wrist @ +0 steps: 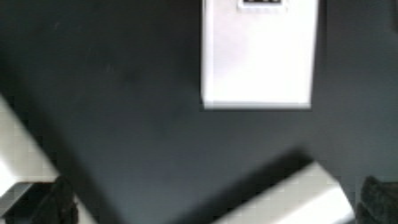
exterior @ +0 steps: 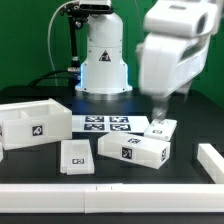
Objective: Assemble cabinet
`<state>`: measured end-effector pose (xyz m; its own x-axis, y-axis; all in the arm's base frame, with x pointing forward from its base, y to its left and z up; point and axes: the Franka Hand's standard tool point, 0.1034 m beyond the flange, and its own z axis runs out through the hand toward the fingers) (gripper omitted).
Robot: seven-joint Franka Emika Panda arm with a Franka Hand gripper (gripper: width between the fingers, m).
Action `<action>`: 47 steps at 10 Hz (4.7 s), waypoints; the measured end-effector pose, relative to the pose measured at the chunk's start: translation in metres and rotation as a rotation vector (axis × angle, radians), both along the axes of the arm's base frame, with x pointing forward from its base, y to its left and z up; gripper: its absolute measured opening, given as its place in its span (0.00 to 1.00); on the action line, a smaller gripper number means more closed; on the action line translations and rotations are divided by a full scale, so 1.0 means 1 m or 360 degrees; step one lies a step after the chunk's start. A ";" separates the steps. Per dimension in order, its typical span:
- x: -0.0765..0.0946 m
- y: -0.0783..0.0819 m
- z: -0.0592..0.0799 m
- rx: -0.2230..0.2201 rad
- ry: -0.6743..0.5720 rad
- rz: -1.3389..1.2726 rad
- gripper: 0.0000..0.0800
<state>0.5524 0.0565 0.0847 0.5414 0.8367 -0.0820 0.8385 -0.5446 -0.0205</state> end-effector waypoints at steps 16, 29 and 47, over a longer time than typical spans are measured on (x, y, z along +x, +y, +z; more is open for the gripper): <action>-0.049 -0.022 -0.077 0.0069 -0.0100 0.0018 0.69; -0.118 -0.045 -0.039 0.0027 0.0016 -0.0108 0.69; -0.150 -0.076 -0.029 0.0011 0.0119 -0.0232 1.00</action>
Offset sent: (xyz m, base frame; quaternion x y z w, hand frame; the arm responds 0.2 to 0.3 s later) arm 0.0000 0.0000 0.0000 0.0000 0.0000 0.0000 1.0000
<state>0.4026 -0.0192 0.0558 0.6497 0.7505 -0.1211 0.7466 -0.6599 -0.0838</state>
